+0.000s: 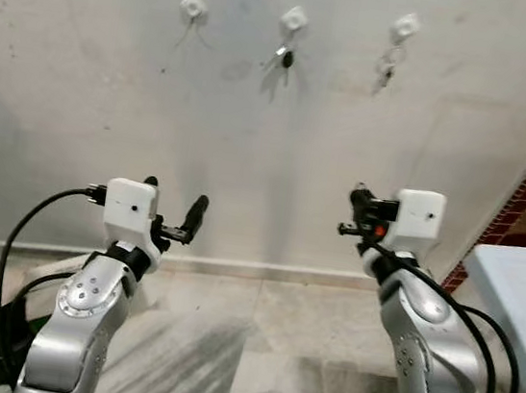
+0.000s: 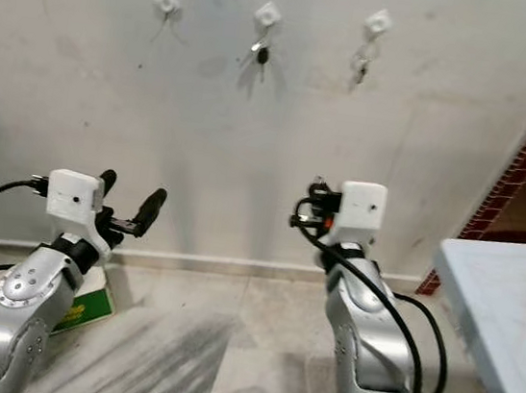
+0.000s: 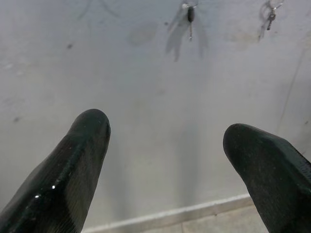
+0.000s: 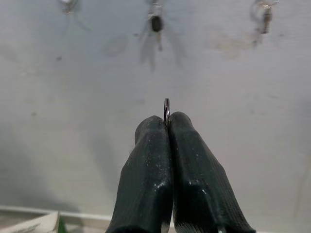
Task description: Hang keys on a hook
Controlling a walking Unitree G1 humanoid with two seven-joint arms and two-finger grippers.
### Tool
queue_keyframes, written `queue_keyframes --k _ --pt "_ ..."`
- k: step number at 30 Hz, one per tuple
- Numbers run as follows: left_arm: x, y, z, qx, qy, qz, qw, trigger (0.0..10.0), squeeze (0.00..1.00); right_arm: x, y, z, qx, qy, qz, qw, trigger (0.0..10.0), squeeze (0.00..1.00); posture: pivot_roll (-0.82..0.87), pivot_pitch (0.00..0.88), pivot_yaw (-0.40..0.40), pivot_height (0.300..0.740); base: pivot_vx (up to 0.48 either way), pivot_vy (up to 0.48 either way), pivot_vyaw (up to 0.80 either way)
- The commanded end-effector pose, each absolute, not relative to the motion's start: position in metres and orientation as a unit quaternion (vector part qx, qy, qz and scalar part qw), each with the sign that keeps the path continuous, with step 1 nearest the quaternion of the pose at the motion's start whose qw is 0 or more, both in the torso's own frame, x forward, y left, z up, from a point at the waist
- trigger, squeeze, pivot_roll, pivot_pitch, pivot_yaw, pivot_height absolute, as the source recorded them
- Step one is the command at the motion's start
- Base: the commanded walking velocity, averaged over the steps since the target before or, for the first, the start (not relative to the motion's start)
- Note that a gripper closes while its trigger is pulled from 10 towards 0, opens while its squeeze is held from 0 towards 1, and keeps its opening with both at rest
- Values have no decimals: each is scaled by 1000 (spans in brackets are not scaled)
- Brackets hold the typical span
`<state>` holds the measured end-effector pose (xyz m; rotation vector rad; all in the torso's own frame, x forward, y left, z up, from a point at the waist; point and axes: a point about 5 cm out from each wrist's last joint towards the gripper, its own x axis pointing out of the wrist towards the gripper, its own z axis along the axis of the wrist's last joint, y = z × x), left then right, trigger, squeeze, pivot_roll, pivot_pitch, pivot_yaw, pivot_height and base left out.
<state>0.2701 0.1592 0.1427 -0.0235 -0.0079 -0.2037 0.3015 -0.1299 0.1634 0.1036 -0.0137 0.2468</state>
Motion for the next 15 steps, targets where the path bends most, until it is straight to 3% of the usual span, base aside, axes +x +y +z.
queue_keyframes --k 1,15 --pt "270 155 144 -13 -3 -110 994 10000 0 302 -137 163 49 -6 113 992 10000 0 64 0 59 740 0 424 0" --pt "271 155 143 -12 1 -111 994 10000 0 302 -136 162 51 -5 112 992 10000 0 65 0 59 740 0 426 0"
